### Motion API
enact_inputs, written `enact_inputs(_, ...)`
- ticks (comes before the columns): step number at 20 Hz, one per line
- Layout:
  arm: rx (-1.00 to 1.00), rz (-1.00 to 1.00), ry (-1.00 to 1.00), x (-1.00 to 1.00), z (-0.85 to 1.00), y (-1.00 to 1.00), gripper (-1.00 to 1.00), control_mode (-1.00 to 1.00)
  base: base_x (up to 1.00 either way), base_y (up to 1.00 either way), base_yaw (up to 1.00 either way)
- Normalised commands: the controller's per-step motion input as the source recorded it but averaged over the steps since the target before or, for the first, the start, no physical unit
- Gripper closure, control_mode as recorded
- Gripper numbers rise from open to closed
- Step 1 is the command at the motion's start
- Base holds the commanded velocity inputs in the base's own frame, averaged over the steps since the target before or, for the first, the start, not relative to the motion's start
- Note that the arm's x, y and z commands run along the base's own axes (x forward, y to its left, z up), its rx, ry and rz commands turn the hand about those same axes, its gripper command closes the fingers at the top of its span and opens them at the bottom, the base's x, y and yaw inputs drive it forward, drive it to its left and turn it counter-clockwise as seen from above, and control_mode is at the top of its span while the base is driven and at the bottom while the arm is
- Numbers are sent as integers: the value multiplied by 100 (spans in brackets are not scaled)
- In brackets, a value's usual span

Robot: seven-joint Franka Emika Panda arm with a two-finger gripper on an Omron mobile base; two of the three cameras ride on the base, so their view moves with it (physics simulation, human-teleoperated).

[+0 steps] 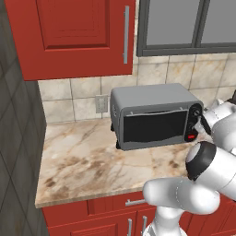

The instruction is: Pull the toaster oven rack outwards. Pick up the baguette from the plate and place it on the toaster oven rack. Close the toaster oven door fully and set the temperature to the lowest setting.

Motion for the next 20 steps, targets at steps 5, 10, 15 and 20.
enact_inputs(5, 4, 13, 0, -49, 40, 0, 100, -100, 0, 0, 0)
enact_inputs(10, 8, 21, -3, -54, 4, -1, 100, -100, 0, 0, 0)
enact_inputs(15, 5, 14, -7, -31, 0, 0, 100, -100, 0, 0, 0)
enact_inputs(20, 3, 13, -5, -24, 22, 0, 100, -100, 0, 0, 0)
